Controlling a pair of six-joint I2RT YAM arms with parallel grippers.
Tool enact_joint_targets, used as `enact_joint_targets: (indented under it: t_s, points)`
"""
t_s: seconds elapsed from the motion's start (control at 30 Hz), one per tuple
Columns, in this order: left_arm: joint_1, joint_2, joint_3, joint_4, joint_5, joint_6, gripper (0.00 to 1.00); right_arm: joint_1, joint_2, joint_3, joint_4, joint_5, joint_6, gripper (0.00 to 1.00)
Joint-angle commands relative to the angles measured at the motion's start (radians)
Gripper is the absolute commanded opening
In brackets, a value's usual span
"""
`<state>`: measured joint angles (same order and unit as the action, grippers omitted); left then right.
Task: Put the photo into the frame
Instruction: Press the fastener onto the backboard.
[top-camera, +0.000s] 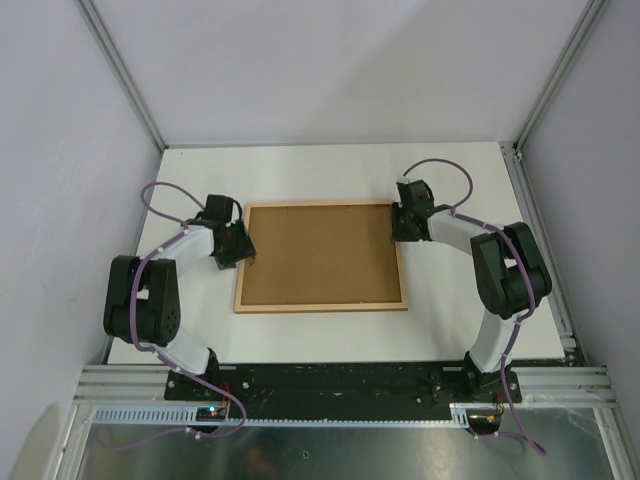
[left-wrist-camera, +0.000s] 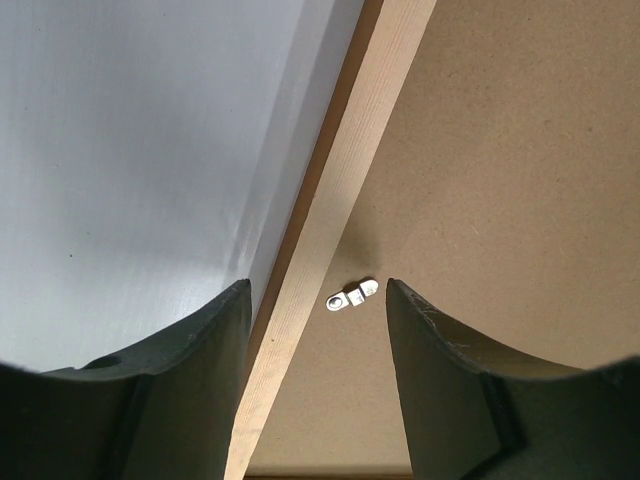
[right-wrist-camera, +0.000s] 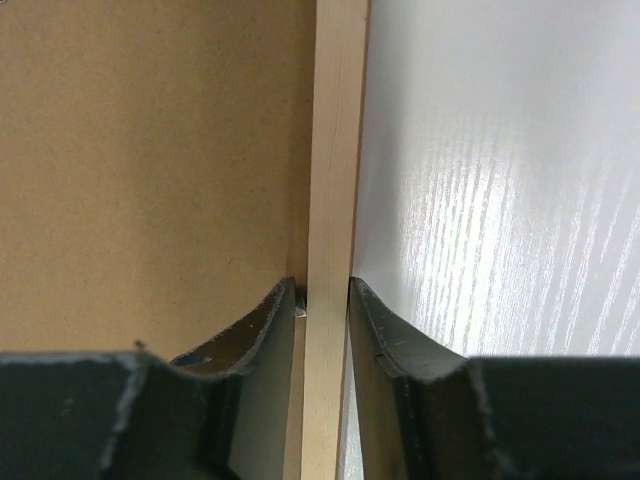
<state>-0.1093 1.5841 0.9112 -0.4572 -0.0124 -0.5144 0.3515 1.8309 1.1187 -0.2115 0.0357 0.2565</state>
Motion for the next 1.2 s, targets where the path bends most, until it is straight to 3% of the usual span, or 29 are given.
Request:
enact_joint_targets:
  t_s: [0.0, 0.2, 0.4, 0.6, 1.17]
  points:
    - [-0.005, -0.001, 0.004, 0.003, 0.003, 0.02, 0.61, 0.012, 0.017, 0.032, -0.056, 0.024, -0.005, 0.29]
    - [-0.005, -0.006, 0.003, 0.004, 0.004, 0.025, 0.61, 0.014, 0.024, 0.039, -0.069, 0.036, -0.008, 0.21]
    - [-0.004, -0.022, 0.0, 0.002, 0.003, 0.041, 0.63, 0.006, 0.021, 0.041, -0.068, 0.026, -0.005, 0.27]
    - [-0.015, -0.031, -0.004, -0.009, -0.015, 0.059, 0.65, -0.016, 0.019, 0.044, -0.046, -0.02, -0.001, 0.43]
    - [-0.053, 0.032, 0.025, -0.052, -0.067, 0.087, 0.59, -0.026, 0.038, 0.05, -0.035, -0.083, 0.0, 0.44]
